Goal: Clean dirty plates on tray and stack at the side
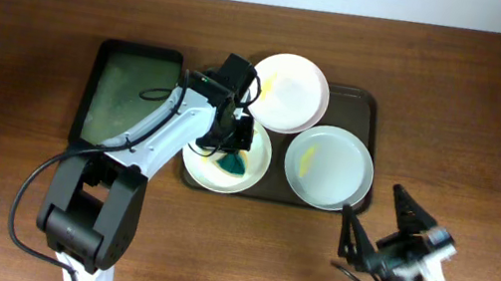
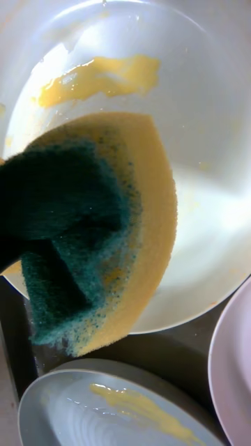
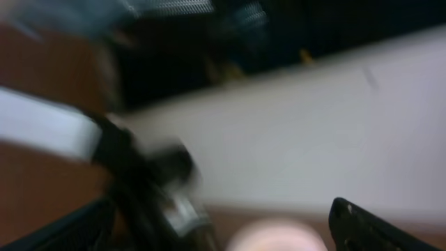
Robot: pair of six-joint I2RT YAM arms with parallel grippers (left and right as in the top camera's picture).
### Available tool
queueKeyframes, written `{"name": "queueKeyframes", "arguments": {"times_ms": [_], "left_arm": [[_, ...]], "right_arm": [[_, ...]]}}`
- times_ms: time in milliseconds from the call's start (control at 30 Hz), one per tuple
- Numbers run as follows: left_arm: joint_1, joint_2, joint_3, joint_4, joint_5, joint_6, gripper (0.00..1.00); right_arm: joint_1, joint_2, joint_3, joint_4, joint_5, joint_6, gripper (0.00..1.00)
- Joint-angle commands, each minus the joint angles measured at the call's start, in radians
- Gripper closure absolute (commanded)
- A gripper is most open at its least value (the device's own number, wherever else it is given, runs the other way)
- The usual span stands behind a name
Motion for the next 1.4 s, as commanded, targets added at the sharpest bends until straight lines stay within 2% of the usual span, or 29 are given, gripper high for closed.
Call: {"name": "queueKeyframes", "arguments": {"times_ms": [0,33,100,200,267,333,433,533,567,600,633,733,800,867,967,1067,1133,1367], "left_arm": [[0.001,0.002,0.000,0.000,-0.007,-0.014,1.00],[0.001,0.002,0.000,0.000,-0.007,-0.014,1.00],[0.001,0.002,0.000,-0.003,-0.007,-0.014,1.00],[0.001,0.002,0.000,-0.004,-0.007,-0.014,1.00],[0.001,0.002,0.000,-0.004,-0.007,-0.014,1.00],[0.001,0.002,0.000,-0.004,-0.006,-0.015,1.00],[0.001,0.002,0.000,-0.004,-0.006,-0.022,1.00],[0.001,0.002,0.000,-0.005,-0.006,-0.021,1.00],[0.001,0.002,0.000,-0.007,-0.006,-0.021,1.00],[0.001,0.002,0.000,-0.007,-0.007,-0.021,1.00],[0.001,0.002,0.000,-0.008,-0.006,-0.021,1.00],[0.001,0.002,0.000,-0.008,-0.007,-0.021,1.00],[0.001,0.002,0.000,-0.007,-0.006,-0.021,1.00],[0.001,0.002,0.000,-0.007,-0.007,-0.026,1.00],[0.001,0.002,0.000,-0.007,-0.006,-0.037,1.00],[0.001,0.002,0.000,-0.007,-0.007,-0.037,1.00],[0.001,0.002,0.000,-0.007,-0.007,-0.037,1.00],[0.001,0.002,0.000,-0.006,-0.007,-0.036,1.00]], "right_arm": [[-0.014,0.000,0.121,-0.004,-0.064,0.054,0.02],[-0.028,0.019,0.214,-0.129,-0.064,0.016,0.02],[-0.066,0.122,0.455,-0.507,-0.064,-0.146,0.02],[-0.124,0.373,0.782,-0.974,-0.064,-0.333,0.02],[-0.151,0.603,1.013,-1.268,-0.064,-0.425,0.02],[-0.154,0.790,1.178,-1.433,-0.065,-0.444,0.02],[-0.154,1.020,1.343,-1.560,-0.177,-0.407,0.02],[-0.154,1.205,1.397,-1.581,-0.312,-0.407,0.02],[-0.154,1.252,1.397,-1.570,-0.357,-0.407,0.07],[-0.150,1.304,1.397,-1.562,-0.397,-0.408,0.18],[-0.137,1.356,1.397,-1.555,-0.421,-0.409,0.23],[-0.061,1.469,1.397,-1.503,-0.397,-0.414,0.23],[-0.001,1.530,1.396,-1.419,-0.337,-0.330,0.42],[0.047,1.588,1.396,-1.341,-0.230,-0.224,0.50],[0.121,1.700,1.396,-1.242,-0.170,-0.200,0.68],[0.163,1.803,1.396,-1.189,-0.119,-0.130,0.74],[0.175,1.877,1.396,-1.160,-0.079,-0.077,0.74],[0.206,1.999,1.396,-1.107,-0.145,-0.134,0.73]]}}
